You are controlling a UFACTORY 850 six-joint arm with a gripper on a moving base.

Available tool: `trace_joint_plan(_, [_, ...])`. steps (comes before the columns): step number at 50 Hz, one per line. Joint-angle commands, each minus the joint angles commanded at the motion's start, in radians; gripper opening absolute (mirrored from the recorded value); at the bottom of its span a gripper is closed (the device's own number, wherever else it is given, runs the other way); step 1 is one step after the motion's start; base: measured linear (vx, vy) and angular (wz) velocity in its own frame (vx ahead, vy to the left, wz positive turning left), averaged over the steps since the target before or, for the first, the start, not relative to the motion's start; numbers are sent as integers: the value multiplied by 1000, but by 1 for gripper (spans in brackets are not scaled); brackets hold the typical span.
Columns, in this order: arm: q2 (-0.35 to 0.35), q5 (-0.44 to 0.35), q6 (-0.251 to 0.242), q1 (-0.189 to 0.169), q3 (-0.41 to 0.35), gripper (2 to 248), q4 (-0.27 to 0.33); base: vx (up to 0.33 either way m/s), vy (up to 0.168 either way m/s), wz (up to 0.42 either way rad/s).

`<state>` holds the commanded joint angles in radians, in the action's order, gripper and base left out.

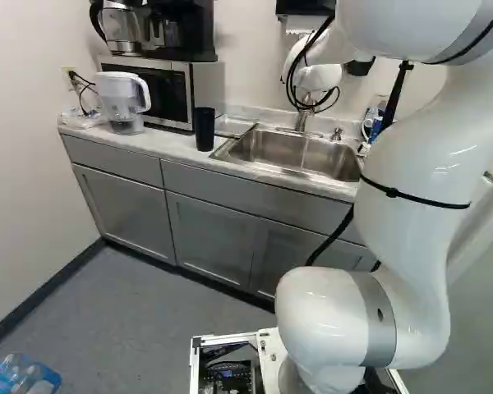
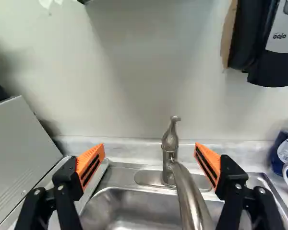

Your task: Rinse the cup and place it in the tray

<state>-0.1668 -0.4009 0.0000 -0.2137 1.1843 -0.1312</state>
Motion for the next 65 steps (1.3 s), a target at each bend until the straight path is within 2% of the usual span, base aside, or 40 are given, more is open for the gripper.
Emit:
trace_joint_plan(15, [67, 15, 0, -23, -72, 247, 0, 0, 0, 0])
trace_joint_plan(36, [166, 111, 0, -53, -174, 247, 9, 0, 0, 0])
trace_joint_plan(65, [307, 216, 0, -98, -309, 247, 134, 0, 0, 0])
